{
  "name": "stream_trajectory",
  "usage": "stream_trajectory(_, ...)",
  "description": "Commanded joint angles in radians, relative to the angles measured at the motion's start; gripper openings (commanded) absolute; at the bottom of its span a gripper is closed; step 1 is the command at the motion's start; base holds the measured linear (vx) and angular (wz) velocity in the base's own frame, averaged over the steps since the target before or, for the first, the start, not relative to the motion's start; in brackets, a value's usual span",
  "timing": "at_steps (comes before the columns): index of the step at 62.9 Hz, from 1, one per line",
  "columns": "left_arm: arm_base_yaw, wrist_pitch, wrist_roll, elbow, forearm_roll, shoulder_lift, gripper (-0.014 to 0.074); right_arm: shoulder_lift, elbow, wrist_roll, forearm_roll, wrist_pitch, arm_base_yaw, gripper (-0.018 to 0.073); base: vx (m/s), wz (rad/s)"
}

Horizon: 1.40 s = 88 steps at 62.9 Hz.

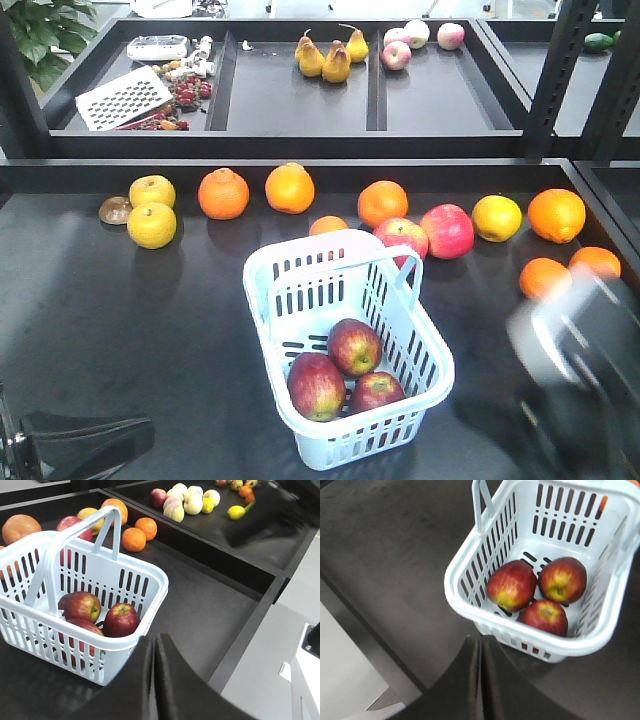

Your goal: Pick three apples into basket with both arms

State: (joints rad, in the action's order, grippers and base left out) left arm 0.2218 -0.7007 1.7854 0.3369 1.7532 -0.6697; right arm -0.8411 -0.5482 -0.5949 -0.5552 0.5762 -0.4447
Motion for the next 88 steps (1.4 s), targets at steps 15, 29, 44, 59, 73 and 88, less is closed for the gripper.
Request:
stream_trajectory(15,0.005,0.039,0.001,0.021,0.048,0.001,-0.0006,0.353,0.236,0.043,0.063,-0.202,0.004,-0.0008,0.00,0.00)
stream_trajectory(29,0.005,0.031,0.001,0.021,0.048,0.001,-0.0006,0.389,0.243,0.042,0.061,-0.194,0.004,-0.0008,0.00,0.00)
stream_trajectory(44,0.005,0.031,0.001,0.021,0.048,0.001,-0.0006,0.389,0.243,0.042,0.061,-0.194,0.004,-0.0008,0.00,0.00)
stream_trajectory(59,0.005,0.035,0.001,0.021,0.048,0.001,-0.0006,0.389,0.243,0.042,0.061,-0.194,0.003,-0.0008,0.00,0.00)
stream_trajectory(73,0.005,0.021,0.063,0.021,-0.098,0.001,-0.0006,0.389,0.243,0.042,0.061,-0.194,0.003,-0.0008,0.00,0.00)
stream_trajectory(88,0.005,0.146,-0.002,-0.034,-0.626,0.001,-0.0006,0.389,0.243,0.042,0.061,-0.194,0.003,-0.0008,0.00,0.00)
